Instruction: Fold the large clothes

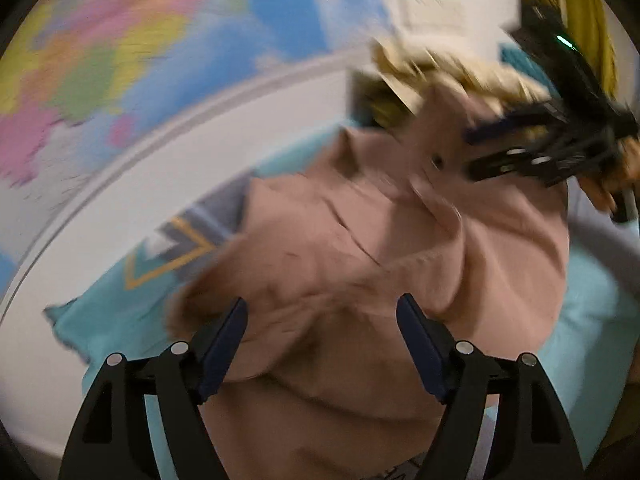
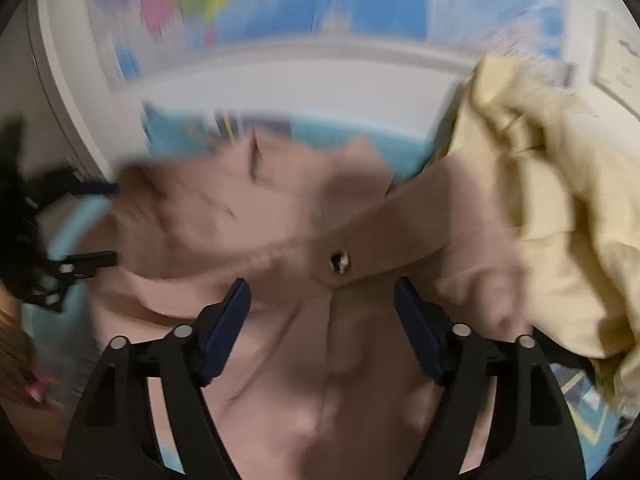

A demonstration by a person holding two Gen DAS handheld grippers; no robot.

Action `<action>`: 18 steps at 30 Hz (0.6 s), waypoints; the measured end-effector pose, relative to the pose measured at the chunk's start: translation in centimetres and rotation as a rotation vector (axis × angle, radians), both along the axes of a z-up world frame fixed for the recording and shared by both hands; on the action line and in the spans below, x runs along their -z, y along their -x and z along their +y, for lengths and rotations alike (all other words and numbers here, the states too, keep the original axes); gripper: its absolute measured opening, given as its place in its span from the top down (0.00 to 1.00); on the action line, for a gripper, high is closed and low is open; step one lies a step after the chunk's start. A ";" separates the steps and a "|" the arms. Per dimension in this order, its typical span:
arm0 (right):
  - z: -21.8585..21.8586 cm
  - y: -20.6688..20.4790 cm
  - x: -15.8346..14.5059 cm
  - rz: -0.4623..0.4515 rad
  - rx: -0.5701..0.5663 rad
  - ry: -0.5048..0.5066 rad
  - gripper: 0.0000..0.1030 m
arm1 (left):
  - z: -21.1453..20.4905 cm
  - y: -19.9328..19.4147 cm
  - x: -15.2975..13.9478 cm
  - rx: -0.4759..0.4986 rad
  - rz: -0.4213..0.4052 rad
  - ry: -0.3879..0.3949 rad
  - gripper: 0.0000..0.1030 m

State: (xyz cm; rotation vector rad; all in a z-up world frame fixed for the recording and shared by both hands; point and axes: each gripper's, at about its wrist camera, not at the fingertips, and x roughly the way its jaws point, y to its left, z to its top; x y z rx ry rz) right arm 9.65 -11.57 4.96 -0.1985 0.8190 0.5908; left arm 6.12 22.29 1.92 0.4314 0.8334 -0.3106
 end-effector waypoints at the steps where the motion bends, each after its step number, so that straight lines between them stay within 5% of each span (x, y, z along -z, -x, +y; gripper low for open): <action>1: 0.6 -0.4 1.1 0.001 0.013 0.048 0.27 | -0.3 -0.5 0.7 0.003 0.015 -0.019 0.29; 3: 1.3 -1.1 2.9 0.008 0.021 0.110 0.28 | -0.2 -2.5 2.3 -0.041 0.082 -0.033 0.40; 5: 1.3 -1.3 3.8 0.019 0.009 0.113 0.49 | 0.7 -4.3 3.0 -0.089 0.127 0.000 0.73; 7: 0.9 -1.4 3.8 0.024 0.003 0.083 0.89 | 2.2 -5.7 2.9 -0.129 0.152 0.075 0.85; 8: 0.6 -1.4 3.6 0.026 -0.003 0.053 0.93 | 2.2 -6.2 2.8 -0.139 0.152 0.100 0.87; 15: -3.8 -1.1 -3.1 -0.136 0.107 -0.205 0.96 | 4.2 -8.8 -1.6 -0.245 0.066 0.211 0.94; 18: -3.5 -3.6 -3.5 -0.087 0.135 -0.268 0.96 | 4.3 -10.8 -1.7 -0.309 0.073 0.213 0.90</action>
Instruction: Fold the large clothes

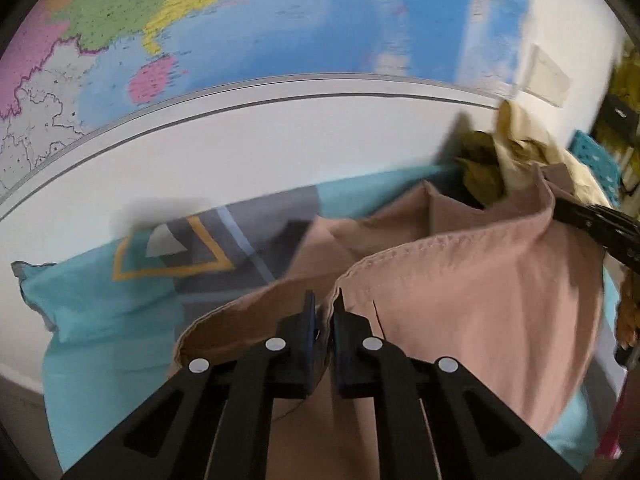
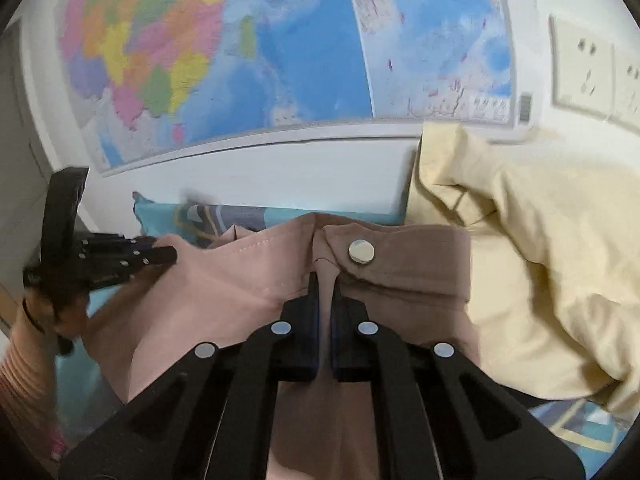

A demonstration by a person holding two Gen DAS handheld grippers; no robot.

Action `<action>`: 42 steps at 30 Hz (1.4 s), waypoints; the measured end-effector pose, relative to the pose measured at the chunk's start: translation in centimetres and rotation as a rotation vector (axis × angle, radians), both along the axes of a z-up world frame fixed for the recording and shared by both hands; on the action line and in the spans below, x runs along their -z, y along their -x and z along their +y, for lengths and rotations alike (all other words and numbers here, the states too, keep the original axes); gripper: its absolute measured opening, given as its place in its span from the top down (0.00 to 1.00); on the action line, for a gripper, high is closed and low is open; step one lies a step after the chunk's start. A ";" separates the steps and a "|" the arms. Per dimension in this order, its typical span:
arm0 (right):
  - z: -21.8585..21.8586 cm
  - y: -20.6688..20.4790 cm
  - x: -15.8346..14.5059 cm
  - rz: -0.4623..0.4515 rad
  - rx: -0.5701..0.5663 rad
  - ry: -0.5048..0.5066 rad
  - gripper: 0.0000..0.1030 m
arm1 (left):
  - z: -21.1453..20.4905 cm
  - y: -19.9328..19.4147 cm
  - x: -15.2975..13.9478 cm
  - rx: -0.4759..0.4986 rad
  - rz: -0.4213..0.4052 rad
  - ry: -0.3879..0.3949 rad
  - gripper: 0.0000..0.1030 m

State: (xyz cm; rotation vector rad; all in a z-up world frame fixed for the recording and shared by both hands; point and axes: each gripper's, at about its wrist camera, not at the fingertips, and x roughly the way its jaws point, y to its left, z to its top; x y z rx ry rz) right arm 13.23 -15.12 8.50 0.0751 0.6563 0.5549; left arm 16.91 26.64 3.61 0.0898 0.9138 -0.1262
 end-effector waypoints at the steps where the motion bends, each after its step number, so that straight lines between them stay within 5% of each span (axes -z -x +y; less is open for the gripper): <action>1: 0.9 -0.9 0.7 0.021 0.006 0.033 0.96 | -0.2 -0.9 0.7 -0.043 0.007 -0.075 0.81; 3: 2.6 -2.2 2.3 0.061 0.016 0.113 0.95 | -0.2 -1.8 1.7 -0.075 0.032 -0.129 0.70; 6: 3.7 -3.7 4.5 0.111 0.013 0.169 0.92 | 1.6 -1.5 1.7 -0.114 0.050 -0.049 0.66; 8: 3.9 -3.7 4.7 0.103 0.015 0.179 0.90 | 3.2 0.7 -0.1 -0.125 -0.019 -0.004 0.46; 11: 4.0 -3.6 4.4 0.118 -0.004 0.183 0.76 | 5.4 4.4 -1.9 -0.137 -0.096 0.015 0.29; 15: 1.3 -0.7 2.6 0.101 -0.054 0.079 0.47 | 7.5 8.2 -1.9 -0.157 -0.078 0.051 0.24; 19: -2.8 4.5 0.5 -0.022 -0.053 0.016 0.15 | 8.2 11.8 0.2 -0.123 -0.043 0.123 0.18; 23: -7.1 7.7 3.0 0.010 -0.006 0.027 0.08 | 7.9 14.2 2.9 -0.104 -0.013 0.182 0.13; 27: -9.6 7.8 7.8 0.157 -0.006 -0.031 0.07 | 6.9 14.7 5.6 -0.076 0.032 0.170 0.07; 32: -9.2 7.2 10.5 0.206 -0.064 -0.131 0.10 | 5.1 14.1 7.6 -0.025 0.061 0.195 0.07; 33: -8.9 7.0 10.6 0.216 -0.091 -0.144 0.33 | 4.8 14.0 7.6 -0.023 0.060 0.195 0.09; 34: -8.6 6.6 10.7 0.248 -0.107 -0.175 0.63 | 4.7 14.0 7.5 -0.032 0.057 0.197 0.22; 35: -8.3 6.2 10.8 0.280 -0.111 -0.202 0.76 | 4.6 13.9 7.3 -0.054 0.058 0.205 0.48; 36: -8.3 6.2 10.7 0.295 -0.131 -0.232 0.86 | 4.7 13.8 7.0 -0.054 0.077 0.244 0.61; 38: -8.7 7.2 9.4 0.292 -0.163 -0.291 0.88 | 5.0 13.9 6.1 -0.072 0.092 0.303 0.84; 42: -10.2 10.7 5.3 0.263 -0.220 -0.395 0.92 | 6.0 15.8 2.7 -0.090 0.077 0.427 0.89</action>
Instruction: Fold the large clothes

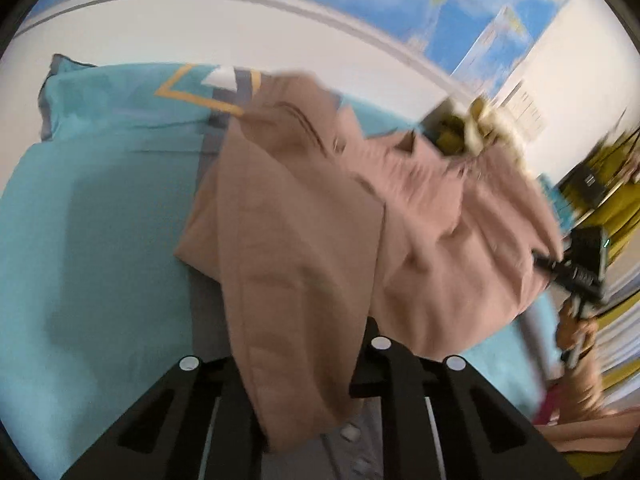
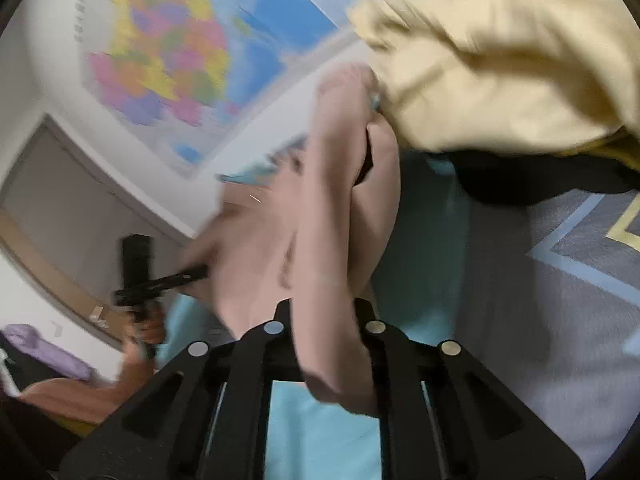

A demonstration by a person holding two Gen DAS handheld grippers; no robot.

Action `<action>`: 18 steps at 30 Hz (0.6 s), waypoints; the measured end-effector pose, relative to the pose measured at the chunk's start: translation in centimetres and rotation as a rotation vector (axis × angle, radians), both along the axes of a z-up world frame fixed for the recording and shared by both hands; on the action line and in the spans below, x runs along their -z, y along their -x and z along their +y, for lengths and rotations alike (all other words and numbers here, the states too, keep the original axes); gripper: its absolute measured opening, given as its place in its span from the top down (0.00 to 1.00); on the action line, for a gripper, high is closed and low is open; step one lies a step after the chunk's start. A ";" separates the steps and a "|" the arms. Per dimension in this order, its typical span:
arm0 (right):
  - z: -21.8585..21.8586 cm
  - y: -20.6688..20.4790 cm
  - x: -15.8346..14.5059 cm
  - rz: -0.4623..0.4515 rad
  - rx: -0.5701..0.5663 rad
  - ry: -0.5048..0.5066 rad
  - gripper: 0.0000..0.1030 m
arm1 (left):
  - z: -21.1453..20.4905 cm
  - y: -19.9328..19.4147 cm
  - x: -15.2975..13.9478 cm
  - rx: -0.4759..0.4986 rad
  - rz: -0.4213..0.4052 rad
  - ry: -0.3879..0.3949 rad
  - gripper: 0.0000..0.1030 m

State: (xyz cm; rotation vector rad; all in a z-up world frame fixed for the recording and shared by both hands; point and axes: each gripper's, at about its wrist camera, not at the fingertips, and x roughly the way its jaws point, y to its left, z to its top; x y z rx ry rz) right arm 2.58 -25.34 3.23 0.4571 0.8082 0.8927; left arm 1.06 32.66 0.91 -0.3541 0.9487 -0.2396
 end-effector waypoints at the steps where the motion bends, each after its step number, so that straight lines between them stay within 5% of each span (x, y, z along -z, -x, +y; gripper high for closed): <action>1: -0.5 1.1 -0.9 -0.010 -0.004 -0.013 0.93 | 0.2 0.6 -0.7 -0.001 -0.003 0.016 0.90; 6: -3.4 5.3 -1.0 0.009 0.023 0.027 0.92 | 0.0 4.4 -1.1 0.017 0.019 0.060 0.89; 11: -3.1 3.6 4.4 0.167 0.124 0.309 0.75 | -0.2 3.4 2.6 -0.009 0.117 -0.084 0.62; 13: -2.6 3.5 4.0 0.144 0.127 0.327 0.73 | -0.4 3.1 1.7 -0.014 0.086 -0.098 0.58; 16: -1.2 3.9 1.8 0.066 0.119 0.360 0.59 | -2.1 3.3 -2.0 -0.047 -0.068 -0.294 0.20; 18: -0.7 4.1 1.0 0.048 0.097 0.362 0.50 | -3.1 3.3 -3.3 -0.011 -0.123 -0.365 0.19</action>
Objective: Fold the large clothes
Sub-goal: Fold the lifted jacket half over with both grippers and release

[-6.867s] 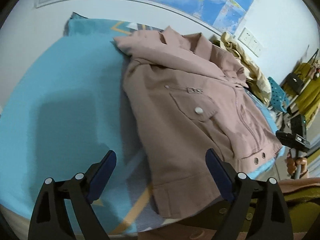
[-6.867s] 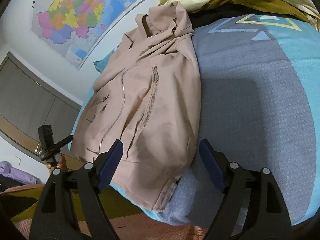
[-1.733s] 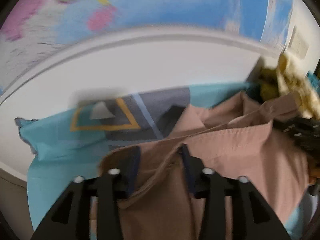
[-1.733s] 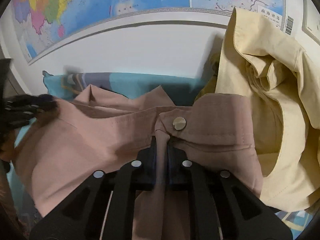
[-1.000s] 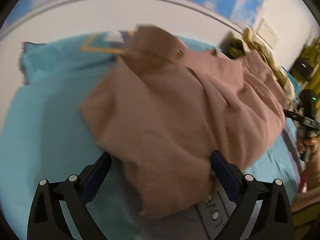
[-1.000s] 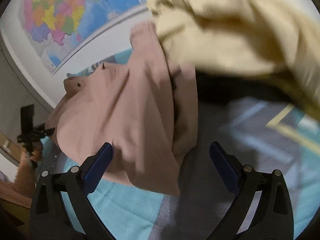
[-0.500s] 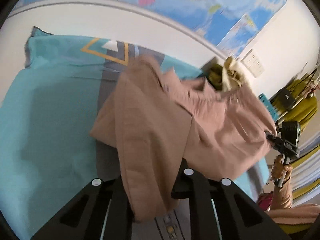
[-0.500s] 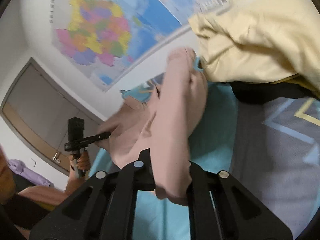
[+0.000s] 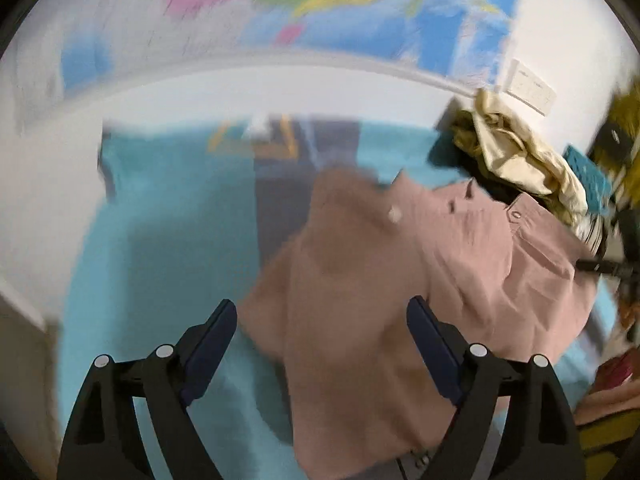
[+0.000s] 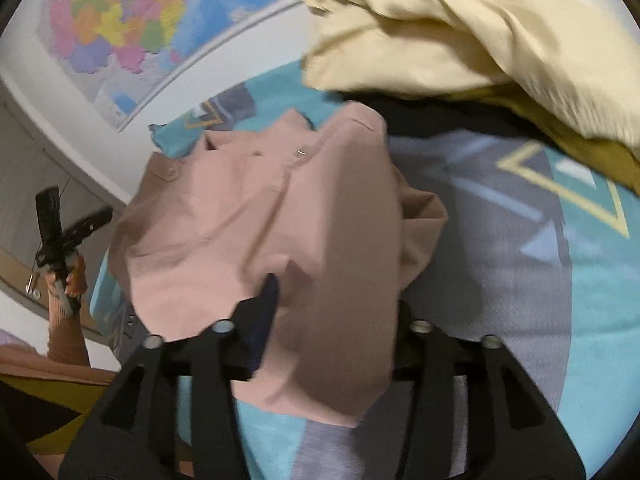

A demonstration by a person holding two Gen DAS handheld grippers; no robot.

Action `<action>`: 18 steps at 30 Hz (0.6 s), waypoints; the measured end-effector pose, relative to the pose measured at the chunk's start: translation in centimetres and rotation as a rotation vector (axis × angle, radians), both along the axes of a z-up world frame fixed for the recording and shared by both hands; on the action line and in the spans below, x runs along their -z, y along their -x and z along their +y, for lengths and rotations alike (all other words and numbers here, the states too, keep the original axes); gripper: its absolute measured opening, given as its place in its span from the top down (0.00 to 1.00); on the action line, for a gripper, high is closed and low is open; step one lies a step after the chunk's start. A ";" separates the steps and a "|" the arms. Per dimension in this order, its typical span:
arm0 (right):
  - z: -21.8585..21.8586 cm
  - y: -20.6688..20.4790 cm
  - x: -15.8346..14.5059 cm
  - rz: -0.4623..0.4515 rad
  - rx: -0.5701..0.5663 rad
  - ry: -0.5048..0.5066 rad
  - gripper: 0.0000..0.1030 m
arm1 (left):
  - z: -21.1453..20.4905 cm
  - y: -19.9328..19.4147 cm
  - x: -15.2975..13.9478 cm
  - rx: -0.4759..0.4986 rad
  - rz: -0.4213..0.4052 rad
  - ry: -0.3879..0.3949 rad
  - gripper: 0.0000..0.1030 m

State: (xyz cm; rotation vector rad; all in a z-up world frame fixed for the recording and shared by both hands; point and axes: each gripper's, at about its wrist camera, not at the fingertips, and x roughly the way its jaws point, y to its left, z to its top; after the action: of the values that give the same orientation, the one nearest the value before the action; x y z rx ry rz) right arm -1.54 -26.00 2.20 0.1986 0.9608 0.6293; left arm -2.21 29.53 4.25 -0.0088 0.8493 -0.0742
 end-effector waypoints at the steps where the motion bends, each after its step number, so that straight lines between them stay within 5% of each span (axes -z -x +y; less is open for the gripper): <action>1: 0.4 0.0 -0.2 0.008 -0.012 0.005 0.44 | -0.4 -0.5 -0.3 0.016 -0.001 -0.021 0.19; 5: -2.4 0.2 -0.1 0.037 0.063 -0.006 0.32 | -2.3 -2.9 0.6 0.065 0.035 -0.116 0.19; 6: -3.8 0.5 -0.1 0.029 0.100 0.014 0.20 | -2.4 -3.4 1.3 0.065 0.056 -0.128 0.19; 8: -5.6 1.3 -1.0 -0.021 0.172 0.018 0.20 | -2.5 -4.1 2.4 0.069 0.085 -0.144 0.19; 12: -2.7 0.7 -2.5 -0.151 0.131 0.086 0.18 | -3.1 -5.8 3.7 0.067 0.102 -0.167 0.19; 14: 0.1 -0.7 -1.9 -0.191 0.083 0.147 0.18 | -3.4 -6.7 4.3 0.073 0.121 -0.164 0.30; 15: 0.6 -1.4 -1.4 -0.198 0.077 0.177 0.20 | -3.6 -7.1 4.6 0.073 0.133 -0.168 0.35; 17: 2.9 -3.5 0.1 -0.193 0.047 0.251 0.35 | -3.6 -7.9 5.3 0.054 0.159 -0.190 0.64; 18: 3.4 -4.4 0.7 -0.182 0.041 0.270 0.61 | -3.4 -8.3 5.5 0.032 0.166 -0.193 0.70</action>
State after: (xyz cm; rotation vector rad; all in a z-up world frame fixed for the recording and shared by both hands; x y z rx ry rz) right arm 2.88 -22.56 1.55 -0.0780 0.8529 0.4653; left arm 6.10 26.10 -1.22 0.1823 1.0202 -0.0215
